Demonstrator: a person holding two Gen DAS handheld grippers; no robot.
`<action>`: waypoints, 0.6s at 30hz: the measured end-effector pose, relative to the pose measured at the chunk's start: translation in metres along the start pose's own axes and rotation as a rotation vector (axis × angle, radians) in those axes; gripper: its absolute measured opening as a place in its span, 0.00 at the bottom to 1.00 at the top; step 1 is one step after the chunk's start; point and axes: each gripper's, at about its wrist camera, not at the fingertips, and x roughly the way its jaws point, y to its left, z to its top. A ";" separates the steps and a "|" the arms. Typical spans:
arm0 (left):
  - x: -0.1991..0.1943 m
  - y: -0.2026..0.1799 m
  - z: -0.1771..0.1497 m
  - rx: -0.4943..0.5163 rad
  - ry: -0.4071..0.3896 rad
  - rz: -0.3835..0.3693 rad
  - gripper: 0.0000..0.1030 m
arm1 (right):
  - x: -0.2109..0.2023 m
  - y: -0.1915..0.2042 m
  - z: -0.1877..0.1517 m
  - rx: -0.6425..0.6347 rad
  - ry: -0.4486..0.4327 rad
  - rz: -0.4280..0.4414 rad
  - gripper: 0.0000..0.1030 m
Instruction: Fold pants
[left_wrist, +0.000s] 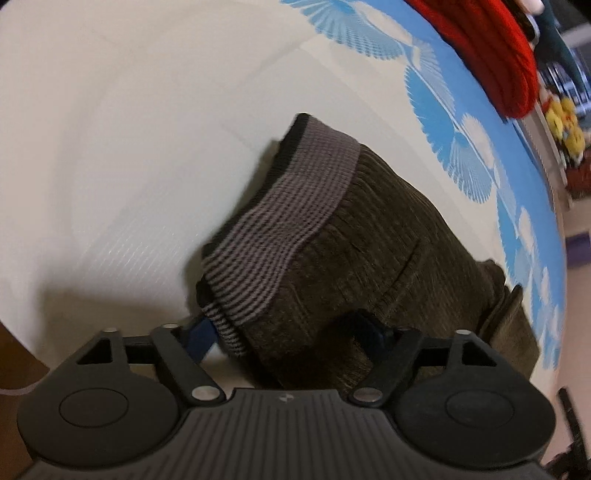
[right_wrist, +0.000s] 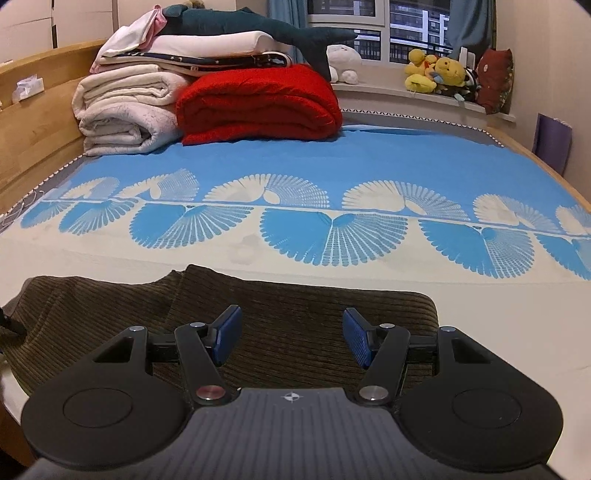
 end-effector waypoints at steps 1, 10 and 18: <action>0.000 -0.002 -0.001 0.016 -0.004 0.013 0.72 | 0.000 0.000 0.000 0.001 0.001 -0.001 0.61; -0.035 -0.032 0.000 0.077 -0.117 0.002 0.30 | 0.005 0.006 0.000 -0.023 0.008 -0.002 0.61; -0.085 -0.134 -0.019 0.272 -0.278 -0.172 0.27 | 0.009 0.004 0.001 -0.004 0.026 -0.031 0.61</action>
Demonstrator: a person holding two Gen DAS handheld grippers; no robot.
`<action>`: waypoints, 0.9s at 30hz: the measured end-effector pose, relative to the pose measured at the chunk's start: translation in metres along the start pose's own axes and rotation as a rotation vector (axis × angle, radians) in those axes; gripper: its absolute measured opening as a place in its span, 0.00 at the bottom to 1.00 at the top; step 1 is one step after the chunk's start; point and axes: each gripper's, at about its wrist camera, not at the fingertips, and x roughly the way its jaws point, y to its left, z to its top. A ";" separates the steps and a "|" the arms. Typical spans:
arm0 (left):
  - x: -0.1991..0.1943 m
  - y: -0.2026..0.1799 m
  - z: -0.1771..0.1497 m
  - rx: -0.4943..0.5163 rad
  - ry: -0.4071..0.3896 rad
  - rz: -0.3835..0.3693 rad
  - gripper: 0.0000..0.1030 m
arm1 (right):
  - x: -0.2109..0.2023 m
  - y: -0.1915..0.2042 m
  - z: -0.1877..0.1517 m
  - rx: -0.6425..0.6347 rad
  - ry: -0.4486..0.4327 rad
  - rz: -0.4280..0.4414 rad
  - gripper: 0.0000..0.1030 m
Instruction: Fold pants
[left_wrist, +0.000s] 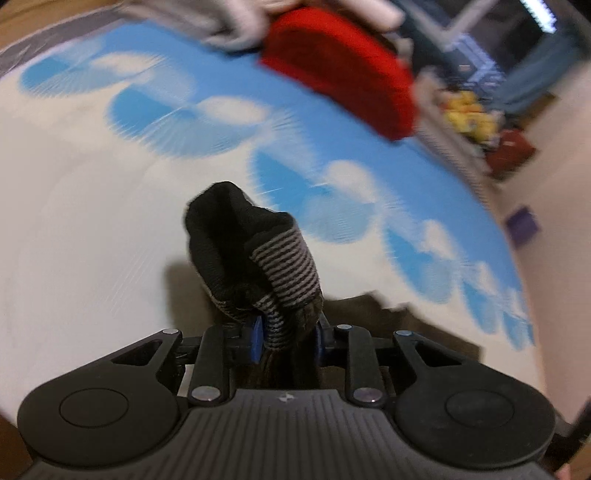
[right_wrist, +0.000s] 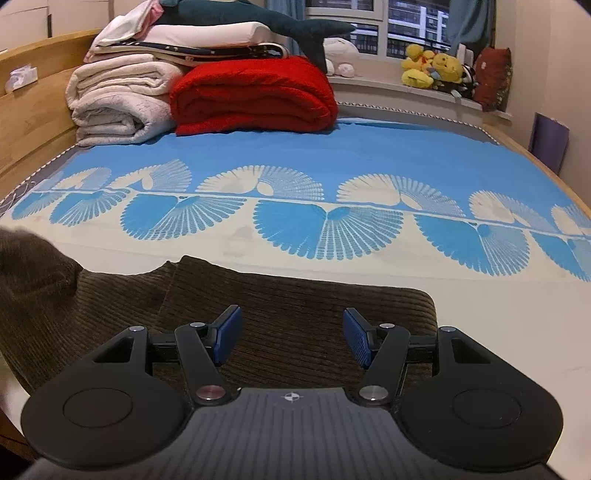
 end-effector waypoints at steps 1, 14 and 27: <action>0.000 -0.015 0.001 0.022 -0.005 -0.028 0.26 | -0.001 -0.002 0.000 0.006 -0.001 -0.001 0.61; 0.057 -0.261 -0.073 0.388 0.048 -0.516 0.24 | -0.028 -0.089 -0.021 0.182 -0.014 -0.134 0.61; 0.117 -0.292 -0.093 0.393 0.202 -0.421 0.51 | -0.026 -0.171 -0.056 0.536 0.079 -0.005 0.67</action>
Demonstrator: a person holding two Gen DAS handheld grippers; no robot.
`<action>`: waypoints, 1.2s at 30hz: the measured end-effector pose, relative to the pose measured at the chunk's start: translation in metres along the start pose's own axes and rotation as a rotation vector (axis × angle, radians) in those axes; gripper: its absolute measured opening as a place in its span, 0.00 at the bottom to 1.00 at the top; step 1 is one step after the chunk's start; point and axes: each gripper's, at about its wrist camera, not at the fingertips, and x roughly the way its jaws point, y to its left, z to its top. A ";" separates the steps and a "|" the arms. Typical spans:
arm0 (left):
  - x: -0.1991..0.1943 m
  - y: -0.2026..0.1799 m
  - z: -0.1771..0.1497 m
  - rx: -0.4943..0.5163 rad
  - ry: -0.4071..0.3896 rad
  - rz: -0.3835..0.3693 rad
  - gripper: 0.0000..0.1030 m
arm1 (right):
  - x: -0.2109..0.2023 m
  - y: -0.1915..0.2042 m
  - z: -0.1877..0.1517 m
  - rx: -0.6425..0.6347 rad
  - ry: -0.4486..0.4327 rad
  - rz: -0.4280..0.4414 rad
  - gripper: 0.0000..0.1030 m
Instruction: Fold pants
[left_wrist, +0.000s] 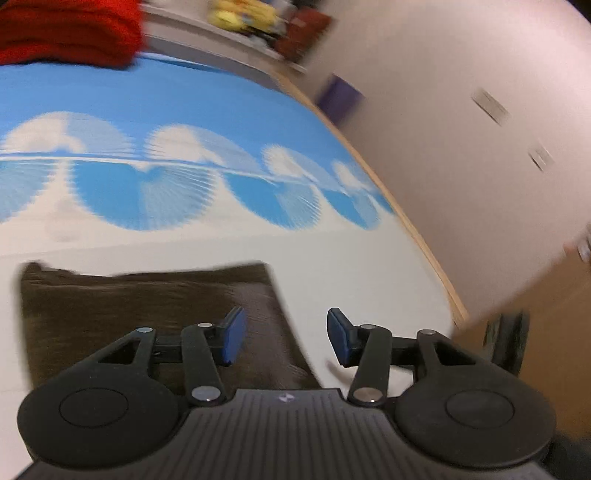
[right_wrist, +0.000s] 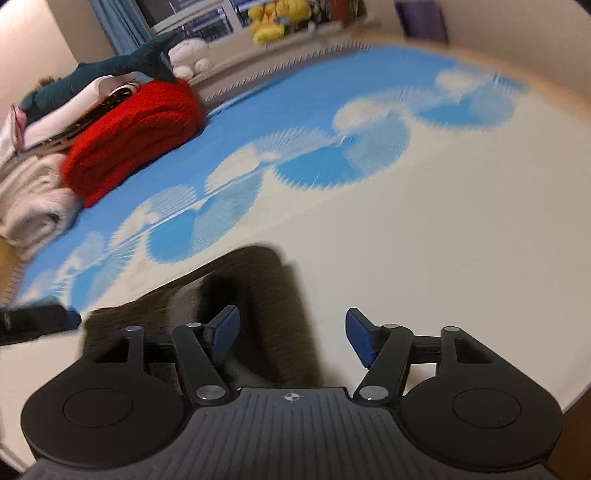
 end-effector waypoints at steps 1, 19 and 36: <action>-0.003 0.012 0.004 -0.031 -0.002 0.040 0.51 | 0.005 0.001 -0.001 0.019 0.031 0.028 0.69; -0.046 0.112 -0.037 0.013 0.242 0.390 0.51 | 0.075 0.079 -0.034 -0.165 0.235 -0.076 0.62; -0.029 0.088 -0.055 0.147 0.301 0.352 0.51 | 0.018 0.053 -0.023 -0.231 0.115 -0.154 0.04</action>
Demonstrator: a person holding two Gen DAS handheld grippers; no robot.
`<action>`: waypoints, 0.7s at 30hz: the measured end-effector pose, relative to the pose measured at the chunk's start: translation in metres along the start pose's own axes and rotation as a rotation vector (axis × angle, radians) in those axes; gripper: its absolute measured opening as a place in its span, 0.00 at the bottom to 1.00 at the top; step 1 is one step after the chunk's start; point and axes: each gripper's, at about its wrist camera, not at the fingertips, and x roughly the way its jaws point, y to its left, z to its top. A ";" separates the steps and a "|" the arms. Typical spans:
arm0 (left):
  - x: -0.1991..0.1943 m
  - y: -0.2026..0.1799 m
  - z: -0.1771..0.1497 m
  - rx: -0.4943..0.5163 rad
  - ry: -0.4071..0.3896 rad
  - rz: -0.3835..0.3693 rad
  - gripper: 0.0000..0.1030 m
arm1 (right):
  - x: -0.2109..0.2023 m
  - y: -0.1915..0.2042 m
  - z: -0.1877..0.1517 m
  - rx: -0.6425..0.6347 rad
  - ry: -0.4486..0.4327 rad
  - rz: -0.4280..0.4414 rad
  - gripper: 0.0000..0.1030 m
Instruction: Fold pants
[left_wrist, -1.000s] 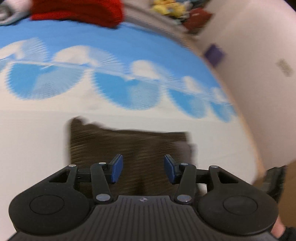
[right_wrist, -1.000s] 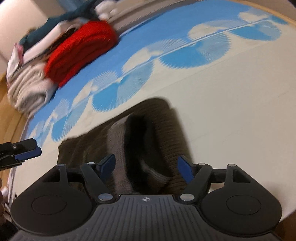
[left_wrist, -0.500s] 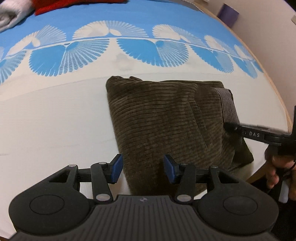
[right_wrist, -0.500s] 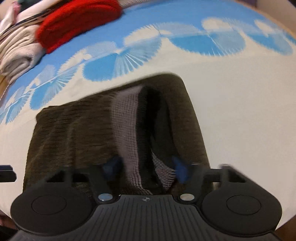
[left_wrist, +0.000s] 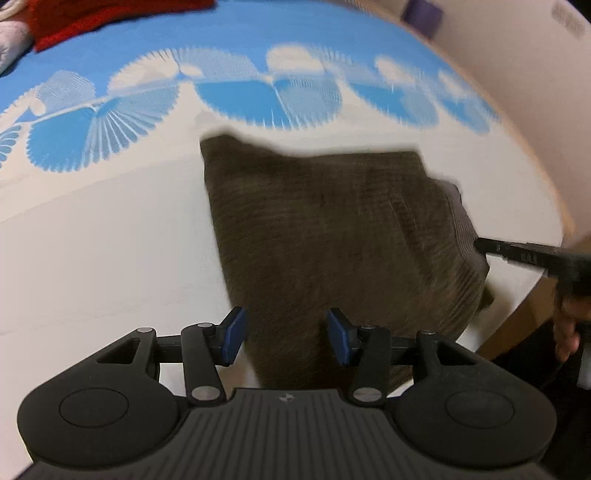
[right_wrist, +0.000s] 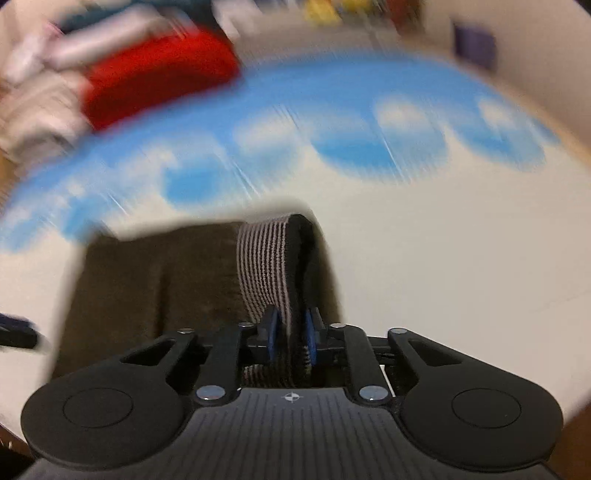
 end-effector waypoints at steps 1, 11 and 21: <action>0.010 -0.004 -0.003 0.030 0.043 0.029 0.52 | 0.012 -0.010 -0.003 0.048 0.056 -0.016 0.05; 0.020 -0.015 0.002 0.096 0.062 0.126 0.52 | -0.035 0.006 0.008 -0.150 -0.286 0.072 0.27; 0.002 -0.003 0.051 -0.079 -0.156 0.166 0.49 | 0.025 -0.006 0.005 -0.165 0.076 0.078 0.48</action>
